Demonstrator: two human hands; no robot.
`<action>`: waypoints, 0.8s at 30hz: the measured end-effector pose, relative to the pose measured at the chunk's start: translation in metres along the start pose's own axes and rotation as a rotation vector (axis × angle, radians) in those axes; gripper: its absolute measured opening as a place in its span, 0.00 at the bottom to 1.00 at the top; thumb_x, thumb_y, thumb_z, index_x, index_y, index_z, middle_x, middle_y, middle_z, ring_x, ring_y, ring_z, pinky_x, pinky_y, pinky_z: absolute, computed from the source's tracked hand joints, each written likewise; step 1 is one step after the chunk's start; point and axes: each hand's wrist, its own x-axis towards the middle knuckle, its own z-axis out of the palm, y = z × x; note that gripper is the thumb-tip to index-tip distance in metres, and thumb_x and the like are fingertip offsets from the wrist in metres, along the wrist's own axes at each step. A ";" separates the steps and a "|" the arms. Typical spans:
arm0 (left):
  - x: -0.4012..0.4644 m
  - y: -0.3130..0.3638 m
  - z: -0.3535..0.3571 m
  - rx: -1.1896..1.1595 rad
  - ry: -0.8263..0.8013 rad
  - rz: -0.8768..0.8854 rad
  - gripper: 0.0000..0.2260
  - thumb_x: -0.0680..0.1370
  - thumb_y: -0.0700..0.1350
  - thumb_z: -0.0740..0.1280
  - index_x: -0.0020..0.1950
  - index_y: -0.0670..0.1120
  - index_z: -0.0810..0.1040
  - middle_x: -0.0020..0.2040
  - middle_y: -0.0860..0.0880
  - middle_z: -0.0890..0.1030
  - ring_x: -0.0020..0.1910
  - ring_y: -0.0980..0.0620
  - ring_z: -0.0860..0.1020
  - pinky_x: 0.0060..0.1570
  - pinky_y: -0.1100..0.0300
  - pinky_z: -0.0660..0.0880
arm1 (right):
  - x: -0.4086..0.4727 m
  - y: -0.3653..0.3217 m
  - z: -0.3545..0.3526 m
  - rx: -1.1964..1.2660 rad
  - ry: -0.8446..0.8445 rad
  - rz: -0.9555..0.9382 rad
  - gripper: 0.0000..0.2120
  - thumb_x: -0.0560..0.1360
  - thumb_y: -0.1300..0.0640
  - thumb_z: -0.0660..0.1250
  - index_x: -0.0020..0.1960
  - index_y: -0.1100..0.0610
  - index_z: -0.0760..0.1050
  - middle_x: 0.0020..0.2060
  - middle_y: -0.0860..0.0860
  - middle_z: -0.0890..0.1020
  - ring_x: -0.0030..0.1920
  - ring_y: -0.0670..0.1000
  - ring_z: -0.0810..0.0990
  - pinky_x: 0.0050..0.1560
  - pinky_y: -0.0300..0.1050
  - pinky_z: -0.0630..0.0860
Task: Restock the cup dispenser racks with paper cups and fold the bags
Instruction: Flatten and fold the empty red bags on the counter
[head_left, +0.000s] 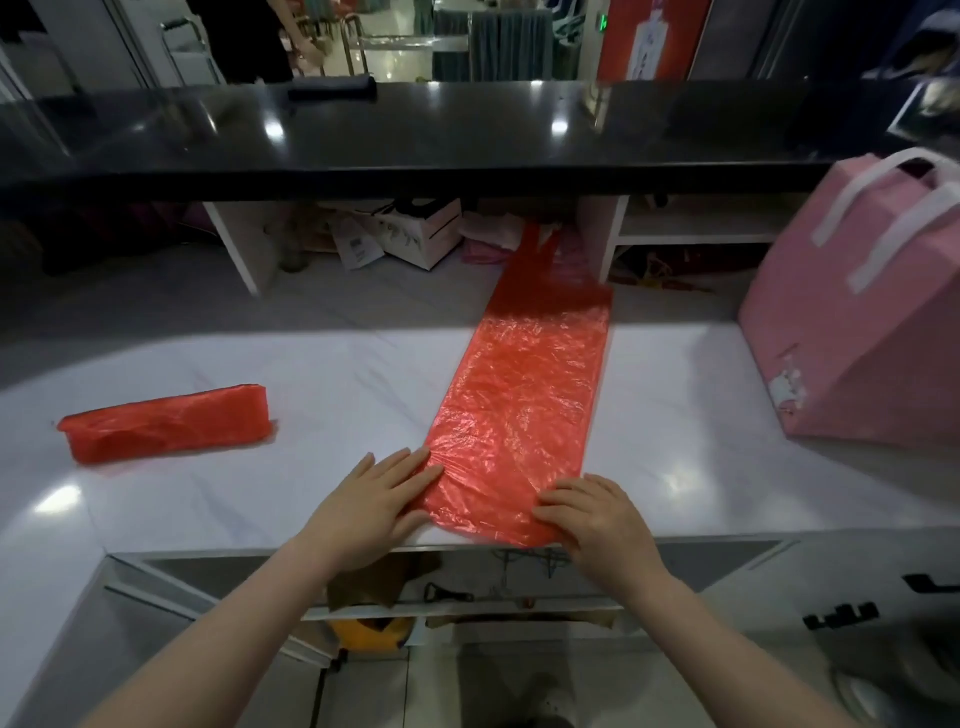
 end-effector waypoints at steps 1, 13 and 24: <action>0.001 0.000 0.001 0.001 -0.017 -0.006 0.32 0.70 0.73 0.32 0.72 0.64 0.33 0.76 0.58 0.39 0.77 0.54 0.44 0.73 0.51 0.39 | -0.002 0.000 0.001 -0.003 -0.016 0.018 0.19 0.57 0.63 0.82 0.47 0.55 0.85 0.47 0.51 0.85 0.50 0.55 0.84 0.52 0.57 0.79; -0.029 0.014 0.005 -0.046 0.066 -0.026 0.39 0.73 0.71 0.56 0.77 0.53 0.53 0.78 0.50 0.55 0.76 0.48 0.56 0.73 0.51 0.47 | 0.014 0.004 -0.002 -0.015 -0.664 0.188 0.35 0.75 0.62 0.53 0.76 0.38 0.48 0.77 0.49 0.42 0.76 0.52 0.37 0.73 0.55 0.36; -0.035 0.042 -0.007 -0.055 0.461 0.242 0.20 0.66 0.41 0.77 0.57 0.45 0.82 0.56 0.46 0.82 0.51 0.47 0.82 0.51 0.53 0.79 | -0.009 0.028 -0.014 0.169 -0.234 0.146 0.22 0.69 0.62 0.72 0.63 0.52 0.77 0.65 0.51 0.75 0.66 0.53 0.71 0.66 0.50 0.67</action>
